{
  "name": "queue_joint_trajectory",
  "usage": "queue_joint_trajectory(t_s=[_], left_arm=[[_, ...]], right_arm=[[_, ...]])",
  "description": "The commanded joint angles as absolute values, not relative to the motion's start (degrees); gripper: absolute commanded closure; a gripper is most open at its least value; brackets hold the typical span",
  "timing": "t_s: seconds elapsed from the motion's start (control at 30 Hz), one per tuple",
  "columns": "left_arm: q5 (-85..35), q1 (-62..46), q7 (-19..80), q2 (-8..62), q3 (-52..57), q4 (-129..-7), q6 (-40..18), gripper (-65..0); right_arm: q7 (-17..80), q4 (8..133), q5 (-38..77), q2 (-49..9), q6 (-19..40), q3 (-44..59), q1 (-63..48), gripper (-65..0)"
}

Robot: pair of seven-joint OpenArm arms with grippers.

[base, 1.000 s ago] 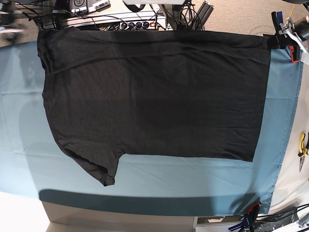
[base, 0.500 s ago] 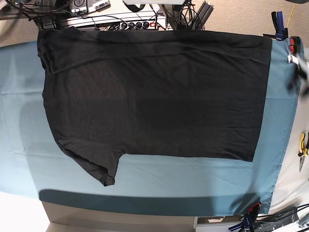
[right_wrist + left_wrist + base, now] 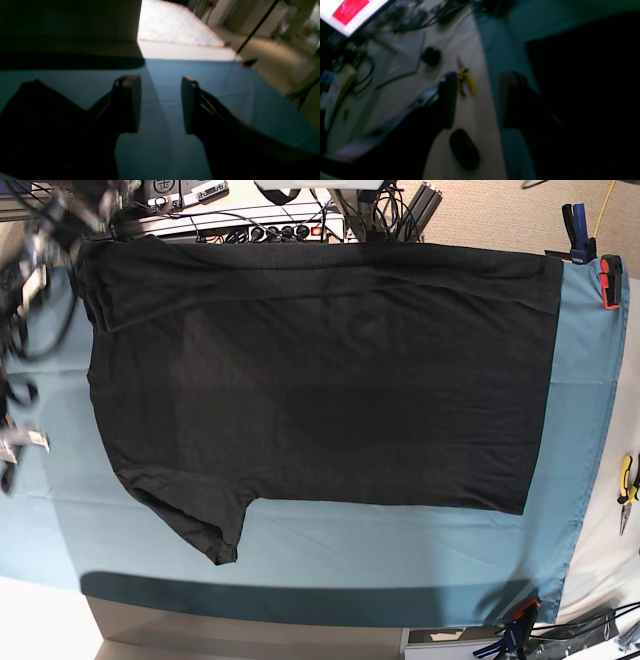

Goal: Fold the T-shirt properly
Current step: 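Move both grippers along the shirt sides toward the hem corners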

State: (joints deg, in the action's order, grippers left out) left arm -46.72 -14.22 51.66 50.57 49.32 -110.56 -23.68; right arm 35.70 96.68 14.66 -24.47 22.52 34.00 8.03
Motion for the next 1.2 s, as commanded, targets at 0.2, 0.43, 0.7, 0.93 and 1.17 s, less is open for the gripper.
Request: queue_joint_trajectory(t_s=[0.2, 0.43, 0.7, 0.93, 1.17], left_arm=[[-48.0, -4.9, 50.0, 54.7, 45.8, -101.0, -23.4, -28.3], [-45.6, 9.9, 49.7, 52.5, 23.6, -89.9, -24.0, -28.3], [-43.8, 25.5, 51.7, 42.7, 9.1, -74.9, -24.0, -28.3], [-44.2, 27.0, 53.1, 40.1, 8.8, -73.6, -25.5, -28.3], [-45.2, 27.0, 53.1, 41.3, 8.8, -73.6, -25.5, -28.3]], right_arm=[[32.4, 69.7, 16.5, -25.8, 22.2, 32.9, 25.1, -26.4], [29.2, 49.4, 16.3, -25.2, 25.9, 29.8, 38.2, -26.4], [31.5, 30.3, 16.1, -22.5, 24.3, 21.4, 49.8, -26.4], [36.3, 27.7, 17.5, -22.5, 24.4, 21.5, 53.1, -26.4], [34.0, 27.7, 14.2, -22.5, 24.7, 21.4, 47.0, -26.4]])
